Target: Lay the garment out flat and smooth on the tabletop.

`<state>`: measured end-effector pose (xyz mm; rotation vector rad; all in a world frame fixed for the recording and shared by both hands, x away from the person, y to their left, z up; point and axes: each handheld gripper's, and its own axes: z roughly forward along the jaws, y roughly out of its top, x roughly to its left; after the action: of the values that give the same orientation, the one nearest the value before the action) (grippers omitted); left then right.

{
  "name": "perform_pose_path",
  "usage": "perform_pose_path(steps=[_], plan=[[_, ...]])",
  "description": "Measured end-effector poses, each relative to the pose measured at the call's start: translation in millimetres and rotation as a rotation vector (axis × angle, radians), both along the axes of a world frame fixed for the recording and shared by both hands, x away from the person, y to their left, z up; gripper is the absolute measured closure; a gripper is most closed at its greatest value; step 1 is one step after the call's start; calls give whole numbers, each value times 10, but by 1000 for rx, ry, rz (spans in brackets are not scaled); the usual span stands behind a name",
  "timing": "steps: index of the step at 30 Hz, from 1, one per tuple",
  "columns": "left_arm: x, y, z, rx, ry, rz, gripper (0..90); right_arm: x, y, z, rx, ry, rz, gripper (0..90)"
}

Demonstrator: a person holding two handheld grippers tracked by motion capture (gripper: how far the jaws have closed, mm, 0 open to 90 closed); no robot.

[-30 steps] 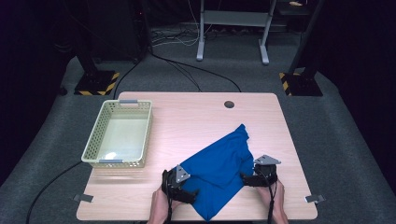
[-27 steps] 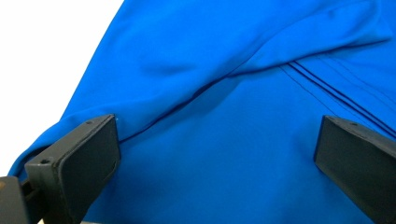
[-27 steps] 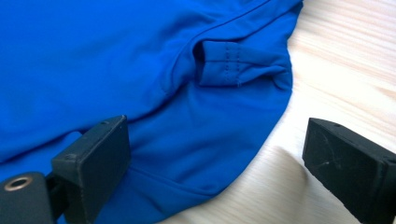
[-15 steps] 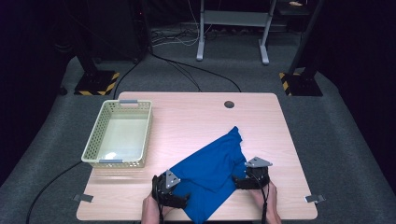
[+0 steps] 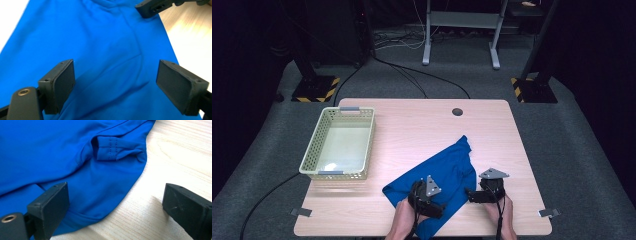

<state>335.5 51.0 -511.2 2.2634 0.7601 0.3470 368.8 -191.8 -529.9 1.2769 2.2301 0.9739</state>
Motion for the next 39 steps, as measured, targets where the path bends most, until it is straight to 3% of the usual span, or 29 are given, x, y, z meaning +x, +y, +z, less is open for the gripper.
perform_pose_path(steps=[8, 12, 18, 26, 39], plan=[[29, -206, -36, 50, -23, -8, 440, 1, 1, 0, 0, 2, -2, 61], [17, -211, -31, 56, -57, -2, 625, 2, 3, 0, 1, 3, -4, 60], [33, -173, -16, 50, -84, 1, 820, 4, 3, 0, 1, 3, -5, 60], [201, 39, 87, -27, -72, 59, 854, 6, 3, -1, 0, 1, -6, 60], [533, 375, 306, -81, -77, 162, 856, 7, 5, 0, 0, 3, -9, 59]])
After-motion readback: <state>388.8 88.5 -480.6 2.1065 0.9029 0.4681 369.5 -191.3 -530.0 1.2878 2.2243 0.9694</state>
